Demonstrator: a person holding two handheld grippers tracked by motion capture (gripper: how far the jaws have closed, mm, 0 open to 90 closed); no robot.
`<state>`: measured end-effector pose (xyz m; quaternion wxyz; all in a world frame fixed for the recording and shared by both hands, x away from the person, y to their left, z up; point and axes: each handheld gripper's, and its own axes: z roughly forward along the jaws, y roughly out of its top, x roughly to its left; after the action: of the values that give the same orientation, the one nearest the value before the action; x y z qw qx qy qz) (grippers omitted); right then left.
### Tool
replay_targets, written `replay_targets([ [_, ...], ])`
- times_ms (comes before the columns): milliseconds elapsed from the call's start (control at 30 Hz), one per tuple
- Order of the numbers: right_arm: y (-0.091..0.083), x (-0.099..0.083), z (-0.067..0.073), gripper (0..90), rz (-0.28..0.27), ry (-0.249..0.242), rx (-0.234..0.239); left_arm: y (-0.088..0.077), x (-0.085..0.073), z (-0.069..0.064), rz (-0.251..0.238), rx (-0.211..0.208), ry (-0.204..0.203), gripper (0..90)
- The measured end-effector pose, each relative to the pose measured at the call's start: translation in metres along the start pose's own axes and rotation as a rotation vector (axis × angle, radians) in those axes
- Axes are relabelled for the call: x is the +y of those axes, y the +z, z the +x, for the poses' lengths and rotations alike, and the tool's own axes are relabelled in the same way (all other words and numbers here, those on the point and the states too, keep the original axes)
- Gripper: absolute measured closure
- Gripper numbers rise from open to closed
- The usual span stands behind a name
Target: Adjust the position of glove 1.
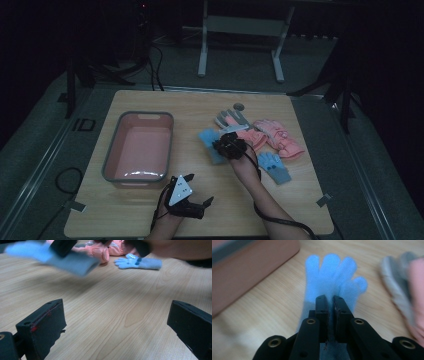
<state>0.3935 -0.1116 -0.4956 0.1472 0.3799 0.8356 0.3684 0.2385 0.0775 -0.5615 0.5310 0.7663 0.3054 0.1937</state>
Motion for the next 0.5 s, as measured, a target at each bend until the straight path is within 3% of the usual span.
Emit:
replay_targets([
  [67,-0.019,-0.001,0.003,84.0,-0.024,0.019,-0.039,0.0,0.0,0.0,0.003,0.002,0.002,1.8],
  [100,-0.019,-0.001,0.003,84.0,-0.024,0.019,-0.039,0.0,0.0,0.0,0.003,0.002,0.002,1.8],
  [133,-0.038,-0.005,0.006,84.2,-0.031,0.051,-0.075,0.0,0.0,-0.001,0.003,0.003,0.002,1.8],
  [300,-0.072,-0.023,0.009,84.3,-0.063,0.116,-0.137,0.0,0.0,0.0,0.003,0.003,0.002,1.8],
  [367,-0.077,-0.028,0.01,84.2,-0.067,0.127,-0.156,0.0,0.0,0.0,0.003,0.002,0.002,1.8],
  [400,-0.082,-0.04,0.011,84.2,-0.066,0.162,-0.161,0.0,0.0,-0.001,0.002,0.004,0.002,1.8],
  [500,-0.081,-0.051,0.012,84.2,-0.048,0.183,-0.169,0.0,0.0,-0.001,0.003,0.004,0.002,1.8],
])
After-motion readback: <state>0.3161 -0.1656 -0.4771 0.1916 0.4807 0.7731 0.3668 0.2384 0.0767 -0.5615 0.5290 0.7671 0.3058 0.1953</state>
